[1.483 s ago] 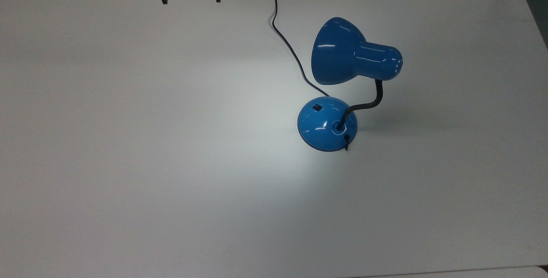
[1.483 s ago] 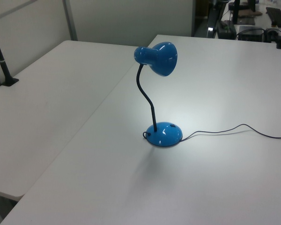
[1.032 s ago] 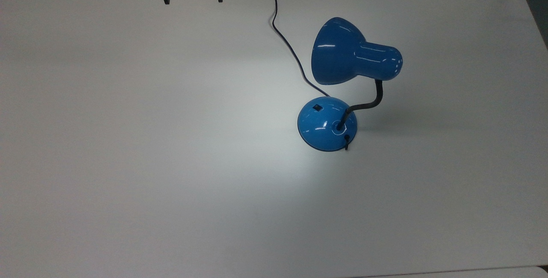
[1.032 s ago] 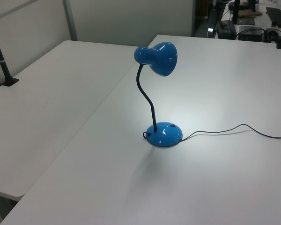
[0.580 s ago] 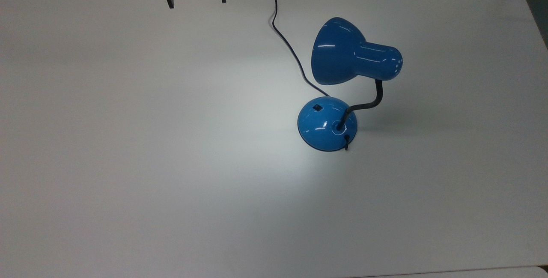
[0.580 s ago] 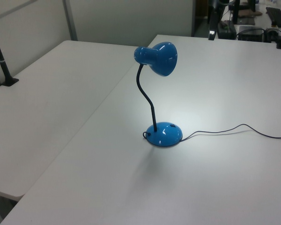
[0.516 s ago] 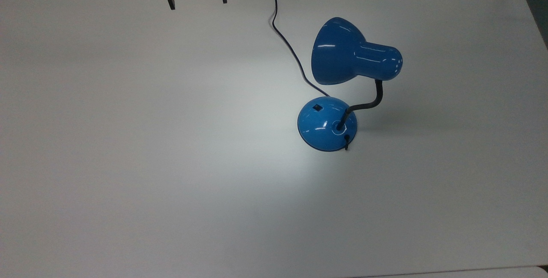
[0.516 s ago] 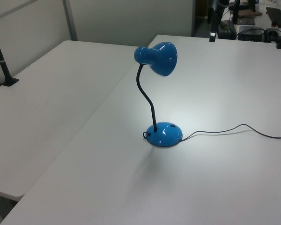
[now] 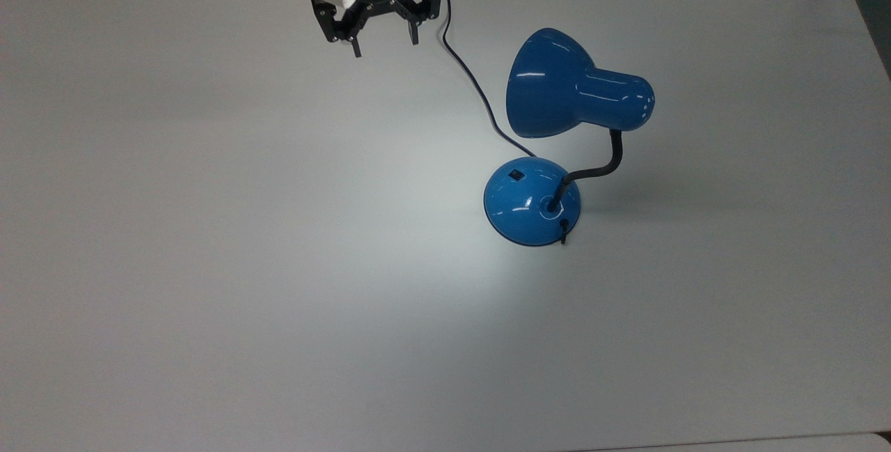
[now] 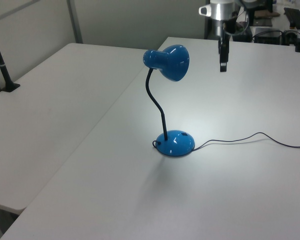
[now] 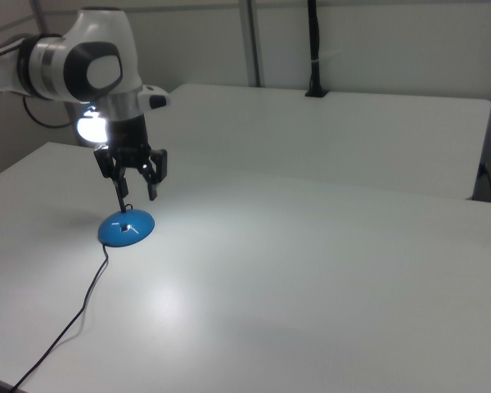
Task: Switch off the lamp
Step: 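Move the gripper down toward the switch on the blue lamp base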
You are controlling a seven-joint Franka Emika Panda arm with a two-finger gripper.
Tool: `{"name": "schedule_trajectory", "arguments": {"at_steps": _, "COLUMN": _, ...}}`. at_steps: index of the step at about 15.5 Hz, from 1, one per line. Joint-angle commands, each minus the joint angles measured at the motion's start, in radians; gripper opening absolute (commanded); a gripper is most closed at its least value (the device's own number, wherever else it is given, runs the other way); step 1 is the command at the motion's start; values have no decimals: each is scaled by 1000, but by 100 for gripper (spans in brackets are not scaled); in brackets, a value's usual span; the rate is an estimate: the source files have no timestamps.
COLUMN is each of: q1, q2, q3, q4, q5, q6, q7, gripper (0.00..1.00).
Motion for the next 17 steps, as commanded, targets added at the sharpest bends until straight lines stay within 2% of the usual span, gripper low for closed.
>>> {"name": "schedule_trajectory", "arguments": {"at_steps": 1, "q1": 45, "q2": 50, "q3": 33, "q4": -47, "q5": -4, "q6": 160, "q7": 254, "gripper": 0}}
{"name": "schedule_trajectory", "arguments": {"at_steps": 3, "q1": 49, "q2": 65, "q3": 56, "q4": -108, "q5": -1, "q6": 315, "q7": 330, "gripper": 0}}
{"name": "schedule_trajectory", "arguments": {"at_steps": 6, "q1": 86, "q2": 155, "q3": 56, "q4": -118, "q5": 77, "q6": 477, "q7": 407, "gripper": 0}}
{"name": "schedule_trajectory", "arguments": {"at_steps": 9, "q1": 100, "q2": 200, "q3": 71, "q4": -118, "q5": 108, "q6": 544, "q7": 427, "gripper": 0}}
{"name": "schedule_trajectory", "arguments": {"at_steps": 17, "q1": 141, "q2": 266, "q3": 94, "q4": -112, "q5": 108, "q6": 608, "q7": 516, "gripper": 0}}
